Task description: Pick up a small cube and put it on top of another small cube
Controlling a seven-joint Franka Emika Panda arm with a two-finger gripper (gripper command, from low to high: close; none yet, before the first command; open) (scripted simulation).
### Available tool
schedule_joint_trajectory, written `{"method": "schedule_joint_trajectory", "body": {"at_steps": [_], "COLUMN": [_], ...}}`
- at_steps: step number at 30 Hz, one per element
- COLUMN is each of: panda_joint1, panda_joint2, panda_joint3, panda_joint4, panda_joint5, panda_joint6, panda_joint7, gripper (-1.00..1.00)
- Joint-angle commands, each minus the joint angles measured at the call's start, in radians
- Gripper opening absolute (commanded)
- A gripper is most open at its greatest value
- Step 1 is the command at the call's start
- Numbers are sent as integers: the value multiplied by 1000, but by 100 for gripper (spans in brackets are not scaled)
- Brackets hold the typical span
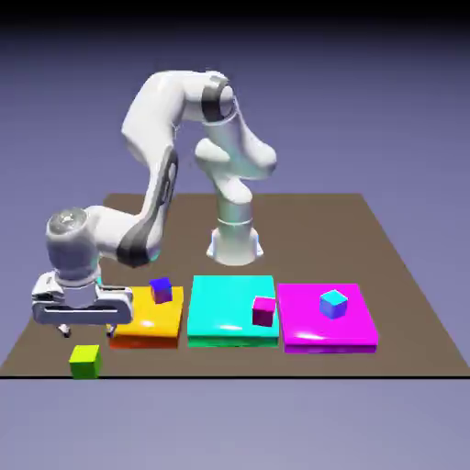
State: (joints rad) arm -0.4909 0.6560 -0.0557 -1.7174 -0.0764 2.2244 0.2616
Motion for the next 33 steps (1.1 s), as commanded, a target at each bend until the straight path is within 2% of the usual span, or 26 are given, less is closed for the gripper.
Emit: {"method": "schedule_joint_trajectory", "body": {"at_steps": [1,5,6,11,27,29,33], "panda_joint1": [0,-7,-7,27,576,593,616], "panda_joint2": [0,117,117,-27,-597,-615,-486], "panda_joint3": [0,-1,-1,23,502,517,488], "panda_joint4": [0,-4,-4,-28,-608,-626,-685], "panda_joint5": [0,-2,-2,3,60,62,-19], "panda_joint6": [0,121,122,-1,-18,-18,155], "panda_joint7": [0,4,4,26,556,573,631], "gripper": [0,0,-100,-100,-100,-100,-100]}}
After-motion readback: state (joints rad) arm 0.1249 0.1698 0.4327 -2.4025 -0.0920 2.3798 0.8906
